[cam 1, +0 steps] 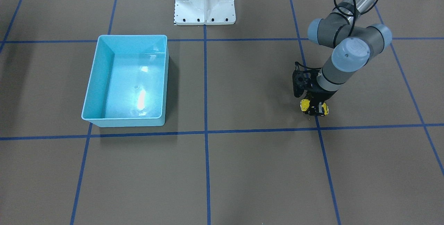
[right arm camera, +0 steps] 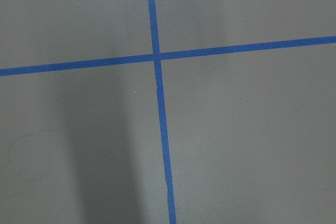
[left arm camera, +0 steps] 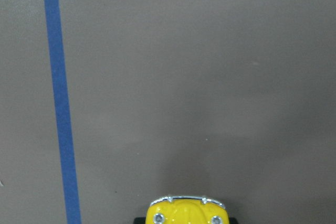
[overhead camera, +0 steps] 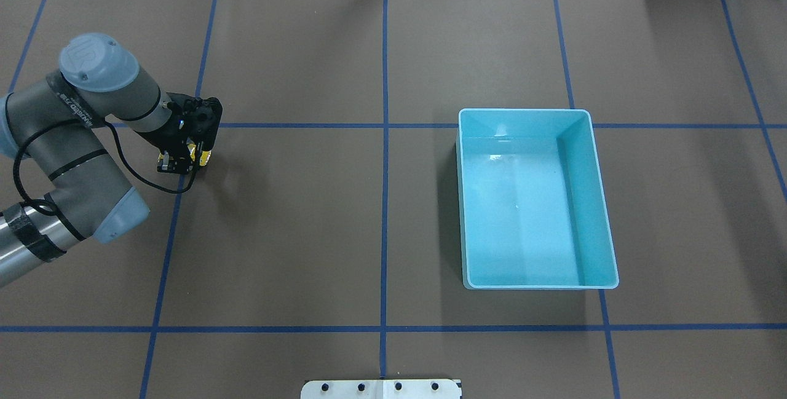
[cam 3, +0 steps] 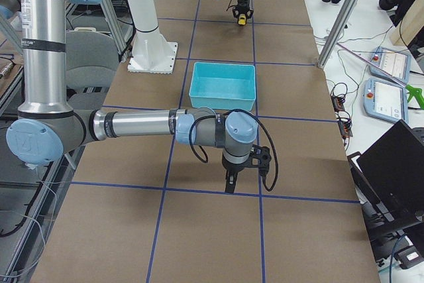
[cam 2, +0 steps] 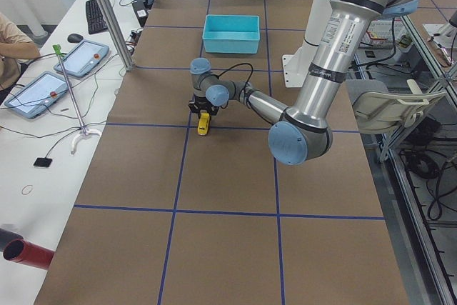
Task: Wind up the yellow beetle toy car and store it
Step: 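Press the car onto the table and drag it backward with the left gripper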
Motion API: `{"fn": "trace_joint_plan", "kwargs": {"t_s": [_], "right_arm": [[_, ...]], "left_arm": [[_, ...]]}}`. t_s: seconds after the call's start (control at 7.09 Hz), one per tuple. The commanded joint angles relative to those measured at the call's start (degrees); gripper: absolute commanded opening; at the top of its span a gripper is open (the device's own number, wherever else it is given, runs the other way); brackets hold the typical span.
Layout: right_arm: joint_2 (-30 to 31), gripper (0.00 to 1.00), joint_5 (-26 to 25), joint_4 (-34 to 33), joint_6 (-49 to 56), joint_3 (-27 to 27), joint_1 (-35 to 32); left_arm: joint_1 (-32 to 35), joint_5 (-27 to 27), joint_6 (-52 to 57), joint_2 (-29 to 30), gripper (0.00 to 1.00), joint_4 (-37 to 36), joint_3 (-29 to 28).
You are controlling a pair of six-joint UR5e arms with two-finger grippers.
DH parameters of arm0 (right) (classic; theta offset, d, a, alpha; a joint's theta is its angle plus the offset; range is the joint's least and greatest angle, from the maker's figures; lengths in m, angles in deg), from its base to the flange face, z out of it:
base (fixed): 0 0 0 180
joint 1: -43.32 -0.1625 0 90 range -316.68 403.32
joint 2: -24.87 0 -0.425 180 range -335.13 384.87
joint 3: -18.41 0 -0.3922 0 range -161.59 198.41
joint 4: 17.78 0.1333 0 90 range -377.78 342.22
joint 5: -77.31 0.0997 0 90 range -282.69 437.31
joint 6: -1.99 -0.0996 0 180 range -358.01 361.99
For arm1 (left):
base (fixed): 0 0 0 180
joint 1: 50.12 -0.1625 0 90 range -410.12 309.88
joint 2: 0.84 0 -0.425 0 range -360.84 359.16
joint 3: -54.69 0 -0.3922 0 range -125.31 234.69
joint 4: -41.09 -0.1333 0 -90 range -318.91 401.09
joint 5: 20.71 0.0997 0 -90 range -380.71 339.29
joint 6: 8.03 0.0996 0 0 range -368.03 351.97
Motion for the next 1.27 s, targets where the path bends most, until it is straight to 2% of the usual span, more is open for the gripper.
{"fn": "trace_joint_plan", "kwargs": {"t_s": [0.0,1.13], "right_arm": [[0.1,1.00,0.0,0.0,0.0,0.0,0.0],[0.1,1.00,0.0,0.0,0.0,-0.1,0.0]], "left_arm": [[0.0,0.0,0.0,-1.6,0.00,1.8,0.1],[1.7,-0.4,0.4,-6.4,0.00,6.8,0.7]]}}
